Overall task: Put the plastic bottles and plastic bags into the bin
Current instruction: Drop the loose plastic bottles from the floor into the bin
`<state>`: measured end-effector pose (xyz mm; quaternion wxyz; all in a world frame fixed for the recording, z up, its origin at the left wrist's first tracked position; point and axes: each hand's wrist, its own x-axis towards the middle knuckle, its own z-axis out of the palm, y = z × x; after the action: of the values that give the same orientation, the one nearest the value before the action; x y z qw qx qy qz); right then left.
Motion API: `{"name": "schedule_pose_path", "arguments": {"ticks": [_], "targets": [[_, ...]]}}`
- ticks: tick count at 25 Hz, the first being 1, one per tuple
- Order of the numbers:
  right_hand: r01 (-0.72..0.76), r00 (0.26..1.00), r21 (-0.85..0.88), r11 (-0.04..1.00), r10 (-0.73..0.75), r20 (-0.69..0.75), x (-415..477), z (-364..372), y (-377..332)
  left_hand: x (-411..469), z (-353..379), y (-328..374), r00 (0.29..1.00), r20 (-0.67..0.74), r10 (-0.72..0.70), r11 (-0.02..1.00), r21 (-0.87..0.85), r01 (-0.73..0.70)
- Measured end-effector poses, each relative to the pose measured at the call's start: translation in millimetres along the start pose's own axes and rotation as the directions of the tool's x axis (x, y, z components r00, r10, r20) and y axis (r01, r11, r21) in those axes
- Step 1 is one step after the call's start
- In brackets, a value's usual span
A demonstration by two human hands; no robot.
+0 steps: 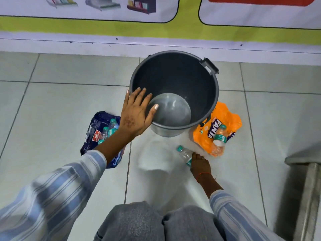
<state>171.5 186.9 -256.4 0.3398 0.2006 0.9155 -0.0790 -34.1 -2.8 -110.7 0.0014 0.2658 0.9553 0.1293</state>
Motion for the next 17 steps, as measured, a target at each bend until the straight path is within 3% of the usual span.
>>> {"name": "schedule_pose_path", "arguments": {"ticks": [5, 10, 14, 17], "targets": [[0.142, 0.987, -0.05, 0.989, -0.145, -0.063, -24.6, -40.2, -12.5, 1.5, -8.3, 5.5, 0.996, 0.076, -0.041, 0.999, -0.007, 0.042], [0.424, 0.86, 0.114, 0.898, -0.36, -0.362, -110.4, -152.9, -39.5, 2.1, -21.2, 9.2, 0.972, 0.226, -0.066, 0.996, 0.067, 0.052], [0.469, 0.8, 0.204, 0.859, -0.316, -0.51, -152.1, -231.7, -41.9, 2.3, -24.1, 7.9, 0.956, 0.292, -0.038, 0.994, 0.111, 0.005], [0.355, 0.863, 0.349, 0.867, -0.161, -0.479, -126.3, -276.9, -49.8, 3.5, -25.5, 8.8, 0.958, 0.282, -0.055, 0.995, 0.101, 0.027]]}}
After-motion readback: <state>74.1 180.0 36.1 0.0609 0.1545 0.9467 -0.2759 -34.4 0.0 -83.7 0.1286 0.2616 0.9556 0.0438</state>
